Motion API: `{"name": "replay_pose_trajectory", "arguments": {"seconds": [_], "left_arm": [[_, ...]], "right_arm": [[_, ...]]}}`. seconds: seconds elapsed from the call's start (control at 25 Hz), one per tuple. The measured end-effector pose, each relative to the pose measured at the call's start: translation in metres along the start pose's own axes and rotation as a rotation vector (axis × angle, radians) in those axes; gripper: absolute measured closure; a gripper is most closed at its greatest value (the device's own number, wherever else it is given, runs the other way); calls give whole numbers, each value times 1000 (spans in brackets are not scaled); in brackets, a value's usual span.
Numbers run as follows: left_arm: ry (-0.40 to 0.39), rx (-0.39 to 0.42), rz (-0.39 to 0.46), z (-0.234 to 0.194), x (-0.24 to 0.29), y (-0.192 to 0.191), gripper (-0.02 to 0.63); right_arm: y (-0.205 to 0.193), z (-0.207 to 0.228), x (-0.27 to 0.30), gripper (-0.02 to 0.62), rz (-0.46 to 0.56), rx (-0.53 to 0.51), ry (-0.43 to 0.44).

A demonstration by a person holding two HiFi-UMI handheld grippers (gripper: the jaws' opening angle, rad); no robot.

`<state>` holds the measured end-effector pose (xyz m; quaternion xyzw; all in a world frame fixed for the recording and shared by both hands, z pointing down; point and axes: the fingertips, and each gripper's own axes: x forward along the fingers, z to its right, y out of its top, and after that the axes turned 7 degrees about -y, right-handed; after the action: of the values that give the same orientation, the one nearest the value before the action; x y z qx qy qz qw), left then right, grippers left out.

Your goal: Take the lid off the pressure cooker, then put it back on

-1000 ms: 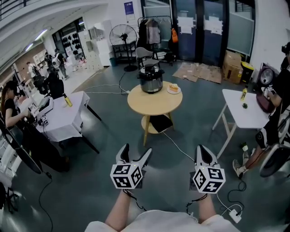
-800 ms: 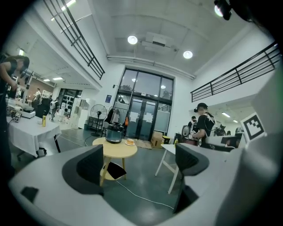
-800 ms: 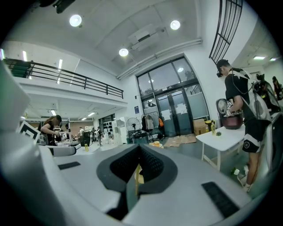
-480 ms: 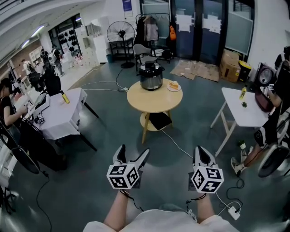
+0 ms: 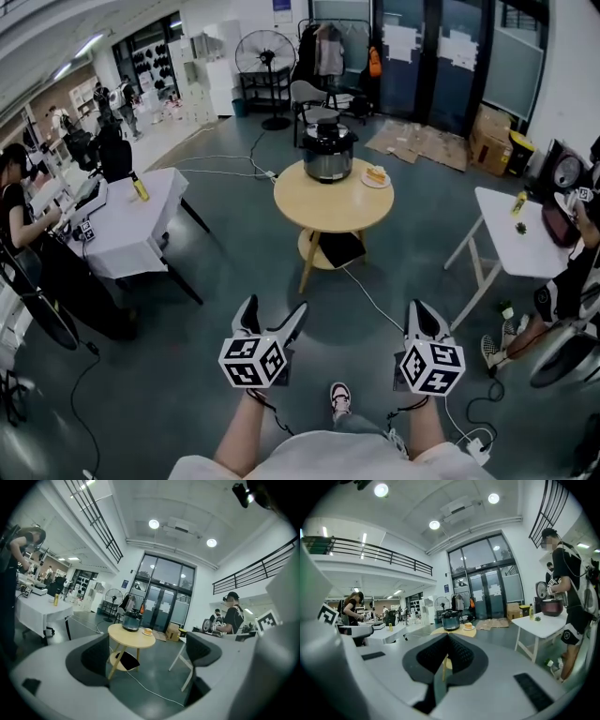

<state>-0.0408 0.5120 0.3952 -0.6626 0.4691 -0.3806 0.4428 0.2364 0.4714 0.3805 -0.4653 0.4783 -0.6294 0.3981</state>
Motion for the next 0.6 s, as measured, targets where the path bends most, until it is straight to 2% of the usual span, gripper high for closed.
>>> {"name": "replay_pose_trajectory", "arguments": {"seconds": [0.6], "left_arm": [[41,22,20,-46,132,40,109]], "right_arm": [[45,29,156,595,12,12,19]]}}
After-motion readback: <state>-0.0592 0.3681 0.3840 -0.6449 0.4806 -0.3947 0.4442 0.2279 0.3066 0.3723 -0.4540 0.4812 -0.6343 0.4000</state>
